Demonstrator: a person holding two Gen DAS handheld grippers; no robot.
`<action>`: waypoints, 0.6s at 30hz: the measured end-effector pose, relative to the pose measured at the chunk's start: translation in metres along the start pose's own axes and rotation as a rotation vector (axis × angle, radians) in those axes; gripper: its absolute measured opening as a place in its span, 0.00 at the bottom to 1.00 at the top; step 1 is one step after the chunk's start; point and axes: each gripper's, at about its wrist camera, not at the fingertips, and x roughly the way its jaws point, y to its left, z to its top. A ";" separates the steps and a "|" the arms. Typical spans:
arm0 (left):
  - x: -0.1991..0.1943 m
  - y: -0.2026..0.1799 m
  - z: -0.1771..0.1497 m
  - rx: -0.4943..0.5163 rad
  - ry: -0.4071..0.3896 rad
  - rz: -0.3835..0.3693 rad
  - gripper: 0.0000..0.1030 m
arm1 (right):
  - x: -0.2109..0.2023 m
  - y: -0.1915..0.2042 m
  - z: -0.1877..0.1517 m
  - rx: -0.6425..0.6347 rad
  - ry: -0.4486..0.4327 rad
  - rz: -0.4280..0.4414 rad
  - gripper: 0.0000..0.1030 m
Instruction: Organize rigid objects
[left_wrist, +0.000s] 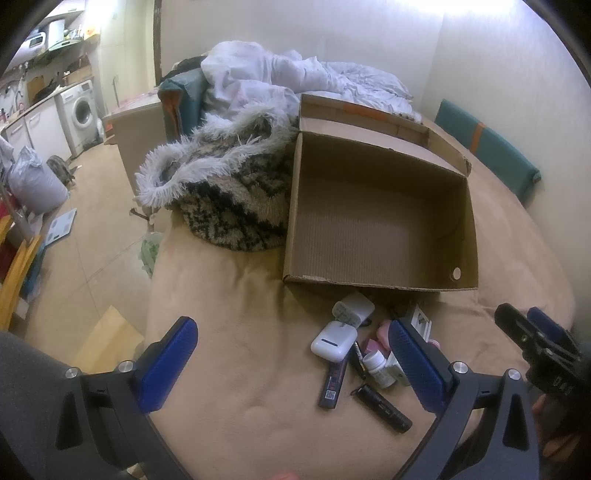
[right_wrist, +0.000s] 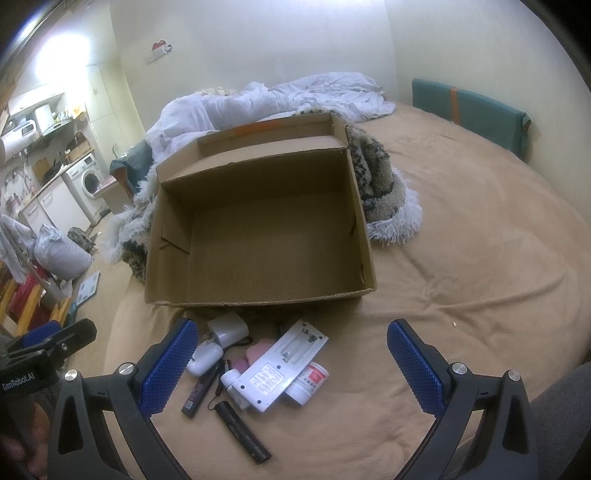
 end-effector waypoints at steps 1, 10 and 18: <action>0.000 0.000 0.000 -0.001 0.000 0.000 1.00 | 0.000 0.001 0.000 0.001 0.000 0.001 1.00; 0.000 0.000 0.000 -0.001 0.000 0.001 1.00 | 0.000 0.000 0.000 0.000 0.001 -0.001 1.00; 0.000 0.000 0.000 -0.001 0.002 0.002 1.00 | 0.001 0.000 -0.001 0.003 0.003 -0.002 1.00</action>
